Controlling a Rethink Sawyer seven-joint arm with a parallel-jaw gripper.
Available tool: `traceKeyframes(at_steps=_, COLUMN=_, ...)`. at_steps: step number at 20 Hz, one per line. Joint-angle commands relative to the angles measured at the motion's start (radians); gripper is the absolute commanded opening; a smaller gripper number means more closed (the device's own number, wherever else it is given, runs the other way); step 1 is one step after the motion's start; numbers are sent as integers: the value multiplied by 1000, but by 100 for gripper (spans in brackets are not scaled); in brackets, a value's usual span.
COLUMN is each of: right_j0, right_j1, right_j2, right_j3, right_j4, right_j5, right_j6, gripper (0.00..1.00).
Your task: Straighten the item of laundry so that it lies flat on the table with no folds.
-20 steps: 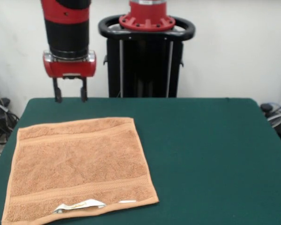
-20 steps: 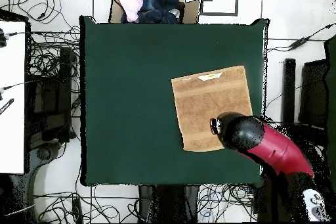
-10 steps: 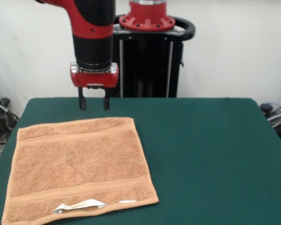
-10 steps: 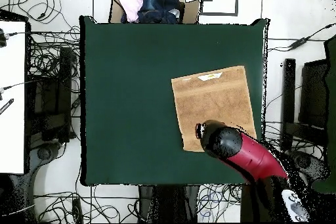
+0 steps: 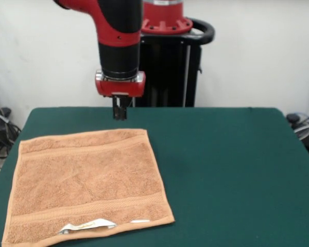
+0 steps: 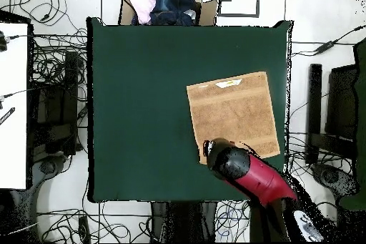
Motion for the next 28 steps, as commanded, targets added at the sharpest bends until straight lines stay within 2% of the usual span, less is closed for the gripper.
traceKeyframes(at_steps=1, right_j0=44, right_j1=0, right_j2=52, right_j3=105, right_j4=76, right_j5=-69, right_j6=341, gripper=0)
traceKeyframes(at_steps=4, right_j0=49, right_j1=6, right_j2=58, right_j3=128, right_j4=89, right_j5=-104, right_j6=363, gripper=0)
traceKeyframes(at_steps=13, right_j0=-10, right_j1=82, right_j2=143, right_j3=168, right_j4=81, right_j5=-266, right_j6=404, gripper=0)
traceKeyframes(at_steps=28, right_j0=-12, right_j1=151, right_j2=193, right_j3=175, right_j4=81, right_j5=-383, right_j6=485, gripper=0)
